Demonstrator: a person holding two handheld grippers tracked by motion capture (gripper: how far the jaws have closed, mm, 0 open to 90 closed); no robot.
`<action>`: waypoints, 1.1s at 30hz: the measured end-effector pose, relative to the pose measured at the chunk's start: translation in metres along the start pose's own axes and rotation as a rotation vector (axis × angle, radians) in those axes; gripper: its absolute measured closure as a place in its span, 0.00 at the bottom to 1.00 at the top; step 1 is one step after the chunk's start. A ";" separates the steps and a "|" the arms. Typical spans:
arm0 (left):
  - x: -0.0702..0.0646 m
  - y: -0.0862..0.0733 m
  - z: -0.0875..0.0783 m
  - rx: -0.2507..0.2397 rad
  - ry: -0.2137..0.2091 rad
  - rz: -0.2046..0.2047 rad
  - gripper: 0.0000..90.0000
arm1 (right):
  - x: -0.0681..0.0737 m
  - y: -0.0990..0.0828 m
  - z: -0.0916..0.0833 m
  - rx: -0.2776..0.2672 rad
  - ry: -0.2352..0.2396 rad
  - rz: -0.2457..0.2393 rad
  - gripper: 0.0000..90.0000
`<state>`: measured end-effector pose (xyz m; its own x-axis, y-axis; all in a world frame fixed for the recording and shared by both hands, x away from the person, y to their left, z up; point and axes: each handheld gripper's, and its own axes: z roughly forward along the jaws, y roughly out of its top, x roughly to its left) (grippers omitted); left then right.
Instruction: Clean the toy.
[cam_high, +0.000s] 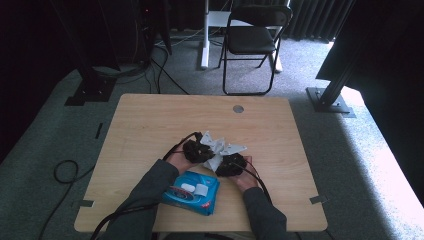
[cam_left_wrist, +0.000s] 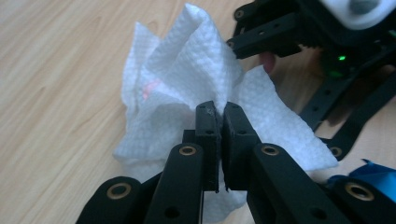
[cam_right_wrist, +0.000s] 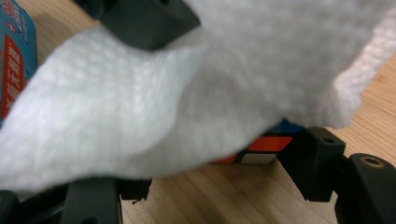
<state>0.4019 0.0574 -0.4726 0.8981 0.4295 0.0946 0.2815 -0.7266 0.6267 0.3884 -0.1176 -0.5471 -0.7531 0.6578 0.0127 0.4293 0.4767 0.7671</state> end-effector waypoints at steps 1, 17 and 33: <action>0.001 0.000 -0.001 0.002 0.010 -0.001 0.96 | 0.000 0.000 0.000 0.000 0.000 0.000 0.38; 0.039 -0.028 -0.014 -0.005 0.112 -0.152 0.97 | 0.002 0.000 0.000 0.005 0.004 -0.030 0.38; 0.050 -0.038 -0.023 -0.023 0.133 -0.201 0.96 | -0.002 -0.002 -0.004 0.007 -0.020 -0.011 0.26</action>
<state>0.4280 0.1185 -0.4737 0.7720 0.6322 0.0658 0.4410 -0.6073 0.6608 0.3869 -0.1219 -0.5465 -0.7478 0.6639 -0.0088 0.4246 0.4883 0.7624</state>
